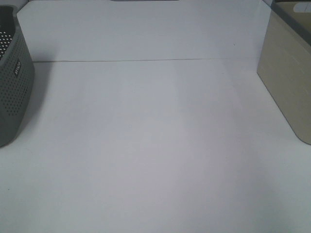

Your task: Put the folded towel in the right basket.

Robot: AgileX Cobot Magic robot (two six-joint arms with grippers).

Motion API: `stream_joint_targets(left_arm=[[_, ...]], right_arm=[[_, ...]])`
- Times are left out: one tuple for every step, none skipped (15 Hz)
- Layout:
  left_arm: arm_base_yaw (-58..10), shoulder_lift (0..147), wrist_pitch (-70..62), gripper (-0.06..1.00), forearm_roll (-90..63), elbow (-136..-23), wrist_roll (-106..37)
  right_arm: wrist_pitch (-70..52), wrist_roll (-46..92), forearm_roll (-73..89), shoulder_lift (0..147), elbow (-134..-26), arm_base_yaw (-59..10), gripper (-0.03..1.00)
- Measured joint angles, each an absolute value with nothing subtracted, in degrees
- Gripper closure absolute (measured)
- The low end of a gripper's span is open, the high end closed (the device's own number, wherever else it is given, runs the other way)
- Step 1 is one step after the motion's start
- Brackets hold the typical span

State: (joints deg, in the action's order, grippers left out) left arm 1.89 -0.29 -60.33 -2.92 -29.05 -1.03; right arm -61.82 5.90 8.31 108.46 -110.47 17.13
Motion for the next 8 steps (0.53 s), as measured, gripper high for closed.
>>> stream_joint_targets(left_arm=[[1.89,-0.29,-60.33,-0.04,-2.92,-29.05,-1.03],[1.89,-0.29,-60.33,-0.04,-2.92,-29.05,-1.03],[1.89,-0.29,-60.33,-0.04,-2.92,-29.05,-1.03],[1.89,-0.29,-60.33,-0.04,-2.92,-29.05,-1.03],[1.89,-0.29,-60.33,-0.04,-2.92,-29.05,-1.03],[1.89,-0.29,-60.33,-0.04,-2.92,-29.05,-1.03],[1.89,-0.29,-60.33,-0.04,-2.92,-29.05,-1.03],[1.89,-0.29,-60.33,-0.04,-2.92,-29.05,-1.03]], right_arm=[[-61.71,5.9,8.31,108.46,-110.47,17.13,0.58],[-61.65,5.9,8.31,108.46,-110.47,17.13,0.58],[-61.65,5.9,8.31,108.46,-110.47,17.13,0.58],[-61.54,5.9,8.31,108.46,-110.47,17.13,0.58],[-61.36,5.9,8.31,108.46,-110.47,17.13,0.58],[-61.36,5.9,8.31,108.46,-110.47,17.13,0.5],[-61.36,5.9,8.31,108.46,-110.47,17.13,0.36],[-61.36,6.02,8.31,108.46,-110.47,17.13,0.21]])
